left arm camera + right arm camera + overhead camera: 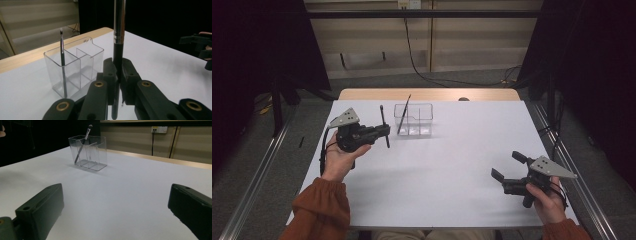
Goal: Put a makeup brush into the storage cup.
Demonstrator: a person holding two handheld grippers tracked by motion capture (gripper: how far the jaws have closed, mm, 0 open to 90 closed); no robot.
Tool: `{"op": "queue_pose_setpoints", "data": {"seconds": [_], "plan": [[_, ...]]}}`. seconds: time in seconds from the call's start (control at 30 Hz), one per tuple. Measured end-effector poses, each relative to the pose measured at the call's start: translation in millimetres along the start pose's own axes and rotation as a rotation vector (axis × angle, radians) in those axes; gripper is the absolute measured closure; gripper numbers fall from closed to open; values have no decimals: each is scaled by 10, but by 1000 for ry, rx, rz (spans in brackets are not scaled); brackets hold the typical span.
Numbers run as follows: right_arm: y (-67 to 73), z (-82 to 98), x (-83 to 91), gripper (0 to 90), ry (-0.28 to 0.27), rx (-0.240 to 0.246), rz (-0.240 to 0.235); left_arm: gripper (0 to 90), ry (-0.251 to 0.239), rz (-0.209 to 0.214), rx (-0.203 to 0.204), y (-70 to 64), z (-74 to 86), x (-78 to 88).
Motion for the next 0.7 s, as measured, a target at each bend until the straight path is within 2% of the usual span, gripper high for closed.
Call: {"op": "queue_pose_setpoints", "data": {"seconds": [0.2, 0.33, 0.47, 0.7], "plan": [[17, 1, -16, 0, 6, 8, -3, 841, 7, -17, -11, 17, -80, -98], [11, 2, -16, 0, 6, -9, -1, 841, 8, -24, -16, 20, -129, -155], [15, 6, -20, 0, 11, -4, -8, 841, -9, -16, -26, -14, -222, -177], [22, 5, -19, 0, 11, -8, -13, 841, -21, -30, -29, -19, -352, -250]]}}
Point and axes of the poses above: each handheld gripper's, and its own axes: x roughly backward along the jaws, z roughly out of its underside, y roughly to its left, the point moved 1 cm from there along -x, roughly forward along the jaws, and after that the axes turned 15 degrees about x, right-handed, at the moved point
